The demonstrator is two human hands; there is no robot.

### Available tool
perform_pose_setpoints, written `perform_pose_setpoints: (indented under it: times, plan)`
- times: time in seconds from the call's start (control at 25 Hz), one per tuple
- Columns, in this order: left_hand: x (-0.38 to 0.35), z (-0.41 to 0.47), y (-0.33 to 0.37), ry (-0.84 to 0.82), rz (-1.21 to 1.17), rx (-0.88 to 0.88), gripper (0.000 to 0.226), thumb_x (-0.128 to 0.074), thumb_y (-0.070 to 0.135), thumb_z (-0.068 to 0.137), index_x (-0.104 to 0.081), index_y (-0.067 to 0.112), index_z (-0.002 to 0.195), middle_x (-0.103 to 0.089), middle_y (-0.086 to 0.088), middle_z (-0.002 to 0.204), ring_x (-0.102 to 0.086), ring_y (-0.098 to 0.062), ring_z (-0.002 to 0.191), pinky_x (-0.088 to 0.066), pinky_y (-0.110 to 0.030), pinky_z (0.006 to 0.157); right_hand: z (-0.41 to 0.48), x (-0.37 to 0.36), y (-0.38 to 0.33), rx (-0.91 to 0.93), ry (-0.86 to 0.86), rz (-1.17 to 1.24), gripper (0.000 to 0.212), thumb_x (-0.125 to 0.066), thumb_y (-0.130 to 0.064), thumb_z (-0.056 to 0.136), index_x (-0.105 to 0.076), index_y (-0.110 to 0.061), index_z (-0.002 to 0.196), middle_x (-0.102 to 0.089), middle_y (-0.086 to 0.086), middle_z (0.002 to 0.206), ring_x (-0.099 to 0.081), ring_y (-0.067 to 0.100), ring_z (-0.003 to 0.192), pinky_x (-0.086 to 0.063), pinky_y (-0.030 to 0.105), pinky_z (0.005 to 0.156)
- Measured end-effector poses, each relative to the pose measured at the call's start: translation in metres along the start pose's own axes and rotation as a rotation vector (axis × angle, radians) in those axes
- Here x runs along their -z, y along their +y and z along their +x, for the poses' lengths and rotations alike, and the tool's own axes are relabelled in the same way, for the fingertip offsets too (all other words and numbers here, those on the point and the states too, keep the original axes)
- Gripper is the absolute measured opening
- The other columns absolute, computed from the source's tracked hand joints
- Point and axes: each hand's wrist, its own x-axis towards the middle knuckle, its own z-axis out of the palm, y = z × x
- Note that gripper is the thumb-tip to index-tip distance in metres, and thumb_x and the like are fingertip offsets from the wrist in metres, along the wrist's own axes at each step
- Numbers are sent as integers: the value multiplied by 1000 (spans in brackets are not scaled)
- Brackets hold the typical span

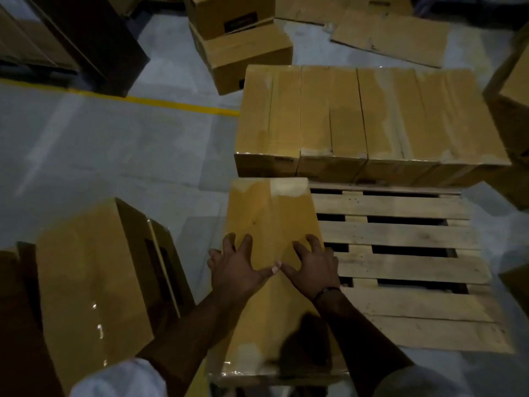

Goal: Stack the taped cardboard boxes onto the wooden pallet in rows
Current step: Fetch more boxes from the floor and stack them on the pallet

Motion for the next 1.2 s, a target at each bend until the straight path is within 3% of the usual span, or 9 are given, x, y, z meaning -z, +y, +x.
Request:
perform_pose_setpoints:
  times: [0.2,0.36,0.48,0.76,0.88,1.0,1.2]
  plan:
    - [-66,101,-31,43,-67,-58,116,-51,98,58,-27,40,156,-14,-2,164,-25,-45,140,-29,-57,114,90,-68,2,6,111,58,78,-50,-78,83,-39,-38,148,-18,2,162,-31,40,133,-33,53,111]
    - [-106,136,-60,-46,-89,-119,115,-71,82,68,-19,37,160,-7,-5,167,-18,-48,145,-32,-55,115,117,-113,9,45,-81,25,91,-60,-69,84,-14,-41,157,9,-1,168,-1,44,149,-23,60,116]
    - [-125,108,-75,-111,62,-207,111,-72,71,78,-12,34,163,6,-6,170,-13,-49,146,-31,-55,117,101,-133,15,105,-151,-65,97,-62,-67,85,-5,-41,159,19,-2,167,14,43,151,-19,66,116]
    - [-146,12,-100,-301,223,-266,128,-78,66,74,10,36,162,32,-6,165,-16,-54,145,-39,-57,111,4,-165,18,107,-245,-85,122,-69,-76,72,10,-38,158,34,3,162,24,43,149,-34,66,111]
    - [-154,-2,-106,-297,185,-224,124,-83,46,80,10,38,162,39,-6,162,-33,-51,141,-50,-53,102,-20,-185,21,-20,-183,21,134,-73,-79,63,16,-39,157,41,10,157,15,47,149,-40,61,110]
    - [-157,2,-114,-243,152,-198,121,-84,39,81,6,38,162,42,-11,160,-59,-40,122,-56,-45,93,-23,-191,20,-76,-151,127,136,-78,-73,64,15,-40,157,41,17,155,-7,45,149,-40,52,112]
    - [-163,-1,-126,-207,157,-196,117,-83,45,81,1,37,162,36,-13,163,-65,-35,117,-57,-42,91,-22,-188,20,4,-90,66,126,-78,-72,66,2,-41,159,32,20,158,-11,43,147,-40,49,112]
